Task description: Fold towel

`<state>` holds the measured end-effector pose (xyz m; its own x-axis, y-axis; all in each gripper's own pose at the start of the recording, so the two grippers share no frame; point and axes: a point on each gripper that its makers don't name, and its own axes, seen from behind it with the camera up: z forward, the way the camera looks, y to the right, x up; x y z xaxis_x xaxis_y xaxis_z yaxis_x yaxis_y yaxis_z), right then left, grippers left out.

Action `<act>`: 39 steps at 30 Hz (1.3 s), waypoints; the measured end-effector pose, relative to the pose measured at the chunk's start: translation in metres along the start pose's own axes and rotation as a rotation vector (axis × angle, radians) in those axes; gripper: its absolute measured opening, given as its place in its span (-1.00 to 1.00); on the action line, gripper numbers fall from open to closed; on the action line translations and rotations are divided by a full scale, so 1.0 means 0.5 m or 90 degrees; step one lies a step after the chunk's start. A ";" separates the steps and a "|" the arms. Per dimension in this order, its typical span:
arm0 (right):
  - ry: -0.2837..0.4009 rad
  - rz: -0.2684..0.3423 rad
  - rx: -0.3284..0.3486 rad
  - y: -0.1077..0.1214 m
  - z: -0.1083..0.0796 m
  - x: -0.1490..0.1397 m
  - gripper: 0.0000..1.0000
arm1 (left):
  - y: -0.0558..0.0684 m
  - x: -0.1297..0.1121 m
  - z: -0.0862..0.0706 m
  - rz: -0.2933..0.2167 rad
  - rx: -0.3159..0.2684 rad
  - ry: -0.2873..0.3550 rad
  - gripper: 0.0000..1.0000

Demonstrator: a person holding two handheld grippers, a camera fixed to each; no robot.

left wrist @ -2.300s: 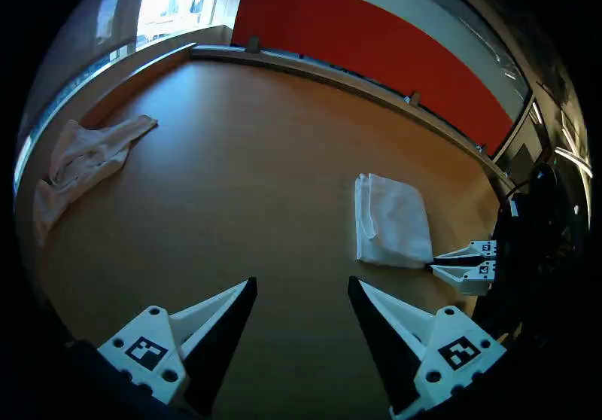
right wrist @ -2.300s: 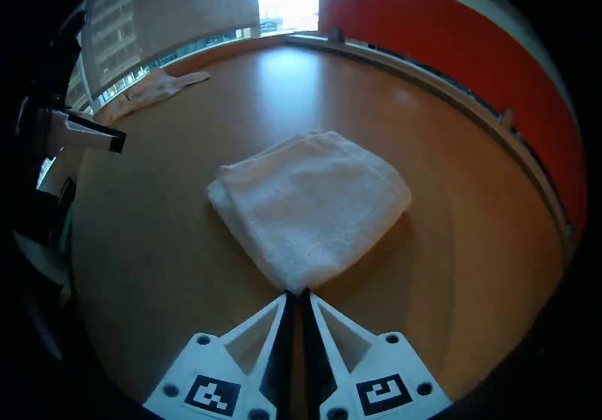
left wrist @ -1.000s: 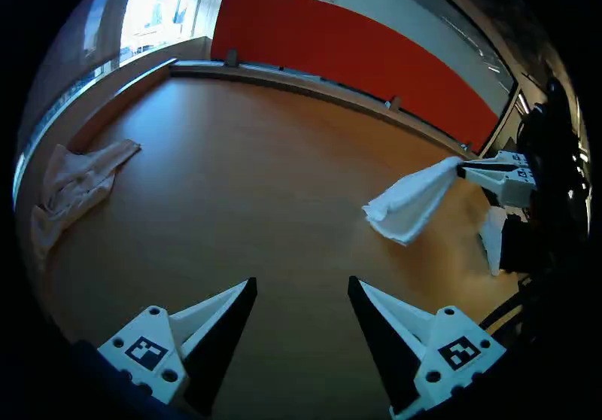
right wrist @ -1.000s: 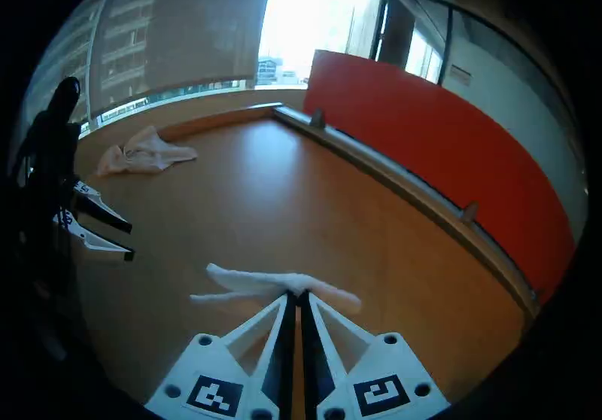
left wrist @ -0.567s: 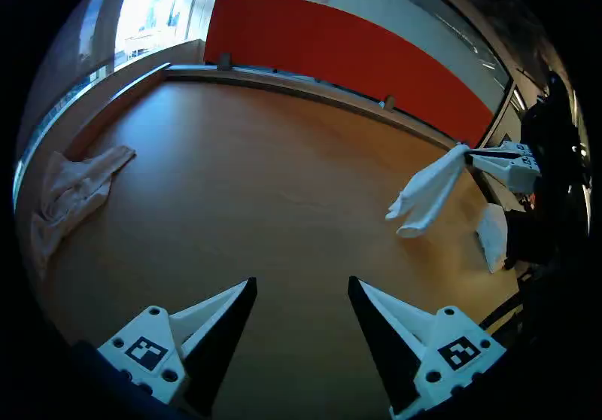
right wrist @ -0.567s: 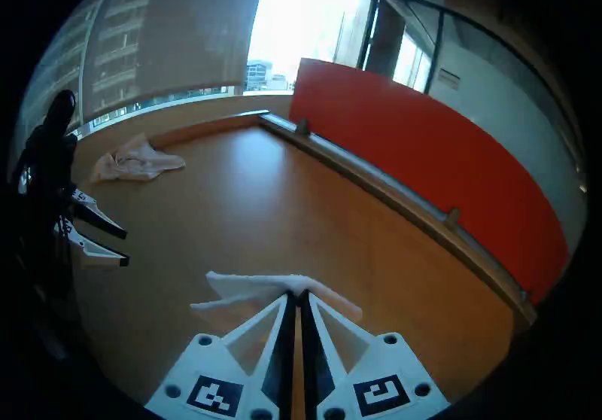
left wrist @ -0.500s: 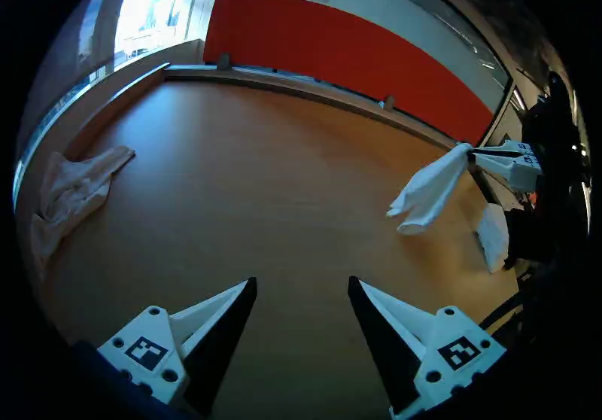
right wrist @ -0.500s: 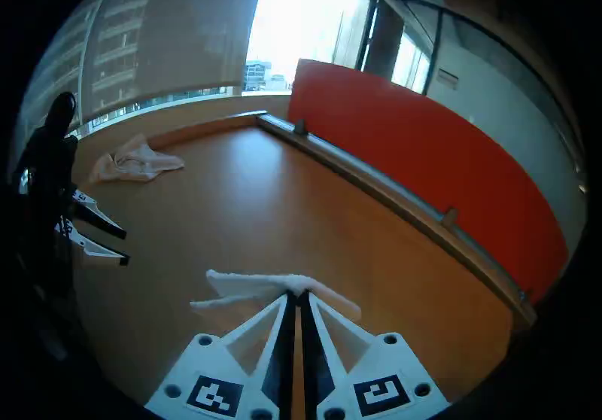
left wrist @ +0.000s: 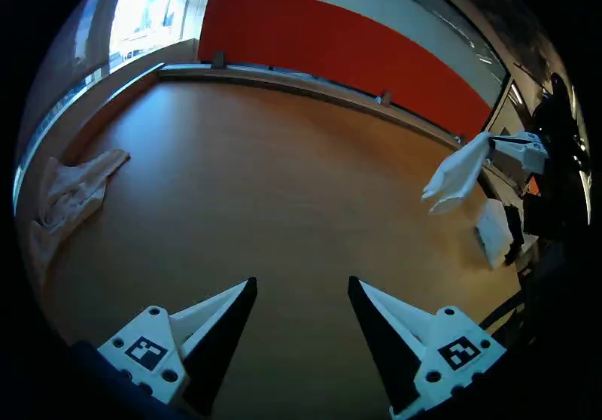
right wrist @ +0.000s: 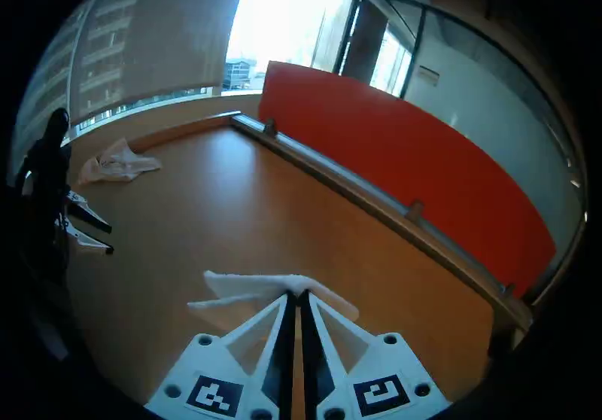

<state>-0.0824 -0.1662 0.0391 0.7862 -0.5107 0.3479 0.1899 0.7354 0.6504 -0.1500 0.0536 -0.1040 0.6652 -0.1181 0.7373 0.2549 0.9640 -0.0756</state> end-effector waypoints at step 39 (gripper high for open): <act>-0.079 0.061 -0.146 0.450 -0.208 -0.216 -0.92 | 0.049 0.012 0.022 0.012 0.020 -0.013 0.79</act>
<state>-0.0633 0.1005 0.0775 0.7313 -0.4742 0.4902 0.2576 0.8576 0.4452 -0.1474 0.0793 -0.0943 0.6553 -0.0948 0.7494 0.2193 0.9733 -0.0686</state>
